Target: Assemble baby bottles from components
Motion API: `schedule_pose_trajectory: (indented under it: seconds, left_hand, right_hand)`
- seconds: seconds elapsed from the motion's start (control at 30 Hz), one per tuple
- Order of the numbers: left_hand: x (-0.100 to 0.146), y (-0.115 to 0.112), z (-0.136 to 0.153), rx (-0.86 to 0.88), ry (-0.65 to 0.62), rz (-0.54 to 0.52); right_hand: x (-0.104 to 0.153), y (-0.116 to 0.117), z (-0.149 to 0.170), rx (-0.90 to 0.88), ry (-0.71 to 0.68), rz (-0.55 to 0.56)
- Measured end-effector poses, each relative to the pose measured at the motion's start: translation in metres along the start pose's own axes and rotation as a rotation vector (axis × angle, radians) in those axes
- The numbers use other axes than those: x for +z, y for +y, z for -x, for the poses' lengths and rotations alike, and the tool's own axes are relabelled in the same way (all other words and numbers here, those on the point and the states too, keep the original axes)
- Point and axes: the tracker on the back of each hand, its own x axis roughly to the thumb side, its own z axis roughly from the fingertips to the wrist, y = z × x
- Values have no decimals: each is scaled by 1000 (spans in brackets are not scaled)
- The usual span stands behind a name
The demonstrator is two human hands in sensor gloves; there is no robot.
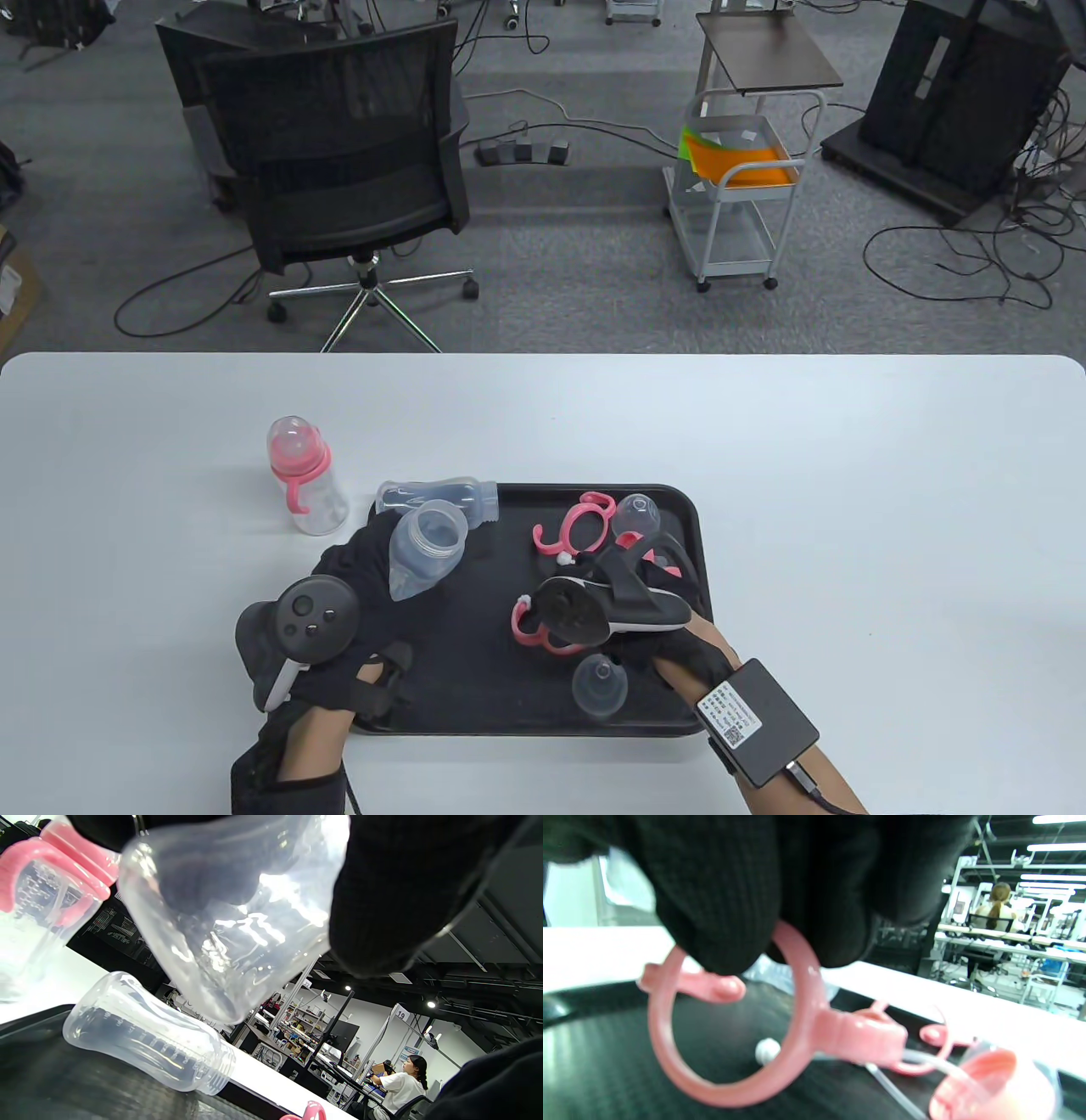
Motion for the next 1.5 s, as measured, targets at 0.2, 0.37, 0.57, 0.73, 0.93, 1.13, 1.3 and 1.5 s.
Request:
schedule_pose_trajectory:
  seconds: [0.2, 0.37, 0.57, 0.73, 0.93, 1.13, 1.3, 1.5]
  left_hand:
    - [0, -1, 0, -1, -6, 6]
    - [0, -2, -1, -10, -11, 20]
    - [0, -4, -2, -4, -17, 41]
    - [-1, -9, -3, -20, -23, 76]
    - [-3, -17, -10, -28, -95, 174]
    - [-1, -22, -23, 4, -196, 225]
    - [2, -25, -33, 16, -248, 243]
    - [4, -28, -40, 72, -296, 272]
  right_hand:
    - [14, -31, 5, -108, -17, 117]
    - [25, -46, 6, -164, -29, 184]
    - [34, -57, 15, -277, -45, 251]
    - [43, -60, 15, -399, -88, 306]
    - [50, -72, 29, -656, -104, 363]
    - [52, -70, 45, -845, -36, 374]
    - [47, -61, 48, -932, -1, 346]
    - [43, -57, 42, -934, 30, 344]
